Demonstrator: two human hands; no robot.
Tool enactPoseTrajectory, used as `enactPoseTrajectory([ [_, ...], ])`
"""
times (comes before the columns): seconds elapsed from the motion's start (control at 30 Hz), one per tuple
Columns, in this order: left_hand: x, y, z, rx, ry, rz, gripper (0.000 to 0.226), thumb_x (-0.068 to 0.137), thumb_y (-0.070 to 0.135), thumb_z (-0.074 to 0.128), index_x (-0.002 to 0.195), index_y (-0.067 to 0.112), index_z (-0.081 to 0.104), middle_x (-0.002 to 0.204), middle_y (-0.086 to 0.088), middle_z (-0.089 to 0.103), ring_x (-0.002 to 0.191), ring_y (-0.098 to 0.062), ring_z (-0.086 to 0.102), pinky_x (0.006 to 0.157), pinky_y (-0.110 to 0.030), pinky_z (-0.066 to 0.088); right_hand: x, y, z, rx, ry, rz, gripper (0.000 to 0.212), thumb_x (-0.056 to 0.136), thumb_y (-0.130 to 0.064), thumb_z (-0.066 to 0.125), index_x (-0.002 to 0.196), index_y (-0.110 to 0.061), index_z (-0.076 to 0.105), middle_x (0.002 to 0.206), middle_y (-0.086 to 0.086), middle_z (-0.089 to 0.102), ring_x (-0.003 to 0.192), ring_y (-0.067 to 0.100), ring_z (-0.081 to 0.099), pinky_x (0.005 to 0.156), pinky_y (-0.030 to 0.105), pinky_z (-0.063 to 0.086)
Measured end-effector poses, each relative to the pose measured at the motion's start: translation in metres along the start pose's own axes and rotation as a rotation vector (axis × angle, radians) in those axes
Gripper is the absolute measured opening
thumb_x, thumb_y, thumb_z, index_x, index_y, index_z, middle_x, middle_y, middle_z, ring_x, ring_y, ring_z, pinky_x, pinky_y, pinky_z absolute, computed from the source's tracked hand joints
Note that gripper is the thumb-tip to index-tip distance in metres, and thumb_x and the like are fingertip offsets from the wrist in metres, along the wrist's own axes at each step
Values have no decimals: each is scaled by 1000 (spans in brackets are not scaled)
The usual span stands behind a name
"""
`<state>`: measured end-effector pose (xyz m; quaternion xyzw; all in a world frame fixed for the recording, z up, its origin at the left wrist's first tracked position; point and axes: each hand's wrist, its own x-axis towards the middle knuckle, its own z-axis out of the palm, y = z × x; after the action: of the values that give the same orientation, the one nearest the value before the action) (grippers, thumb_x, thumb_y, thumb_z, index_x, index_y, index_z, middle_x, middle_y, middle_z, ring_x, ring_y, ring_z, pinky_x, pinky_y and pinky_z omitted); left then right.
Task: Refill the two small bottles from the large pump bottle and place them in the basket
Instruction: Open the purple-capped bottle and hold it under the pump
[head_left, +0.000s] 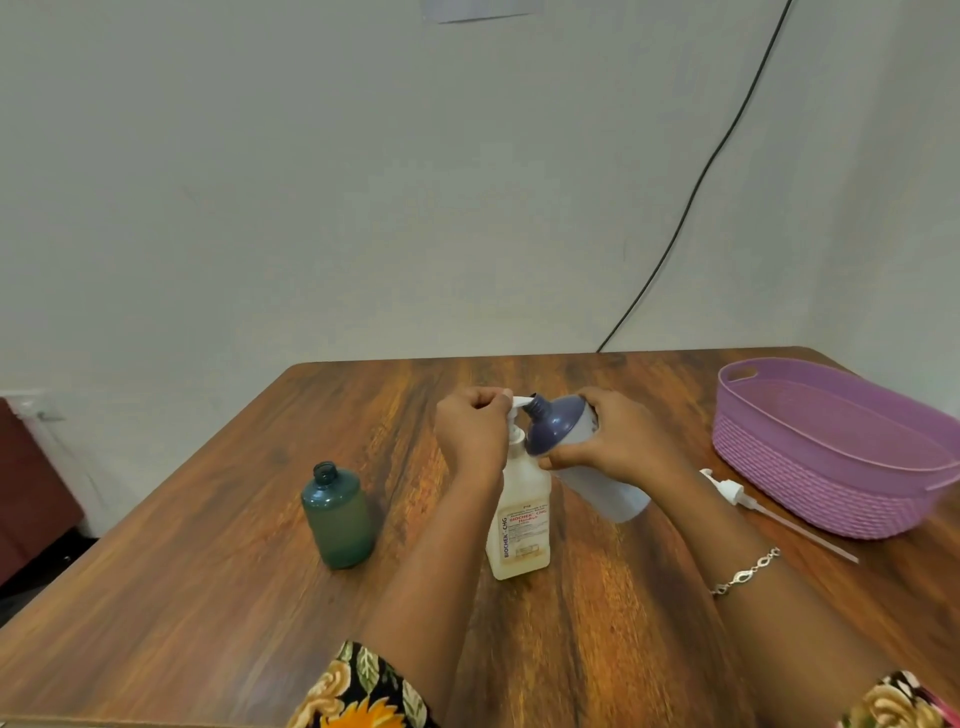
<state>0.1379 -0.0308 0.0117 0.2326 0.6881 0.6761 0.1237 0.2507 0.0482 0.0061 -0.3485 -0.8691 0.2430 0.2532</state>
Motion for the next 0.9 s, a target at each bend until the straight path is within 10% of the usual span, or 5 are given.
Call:
enactPoseTrajectory([
  [0.9,3,-2,0,-58,-129,-77,18,88,4,58,71,11,63,74,-3,61,72,-15,58,69,-28,50,-1,-5,-2,-77,-11,22,64,61,-37,79,115,-19,52,108,1,57,94,16,52,75,28,44],
])
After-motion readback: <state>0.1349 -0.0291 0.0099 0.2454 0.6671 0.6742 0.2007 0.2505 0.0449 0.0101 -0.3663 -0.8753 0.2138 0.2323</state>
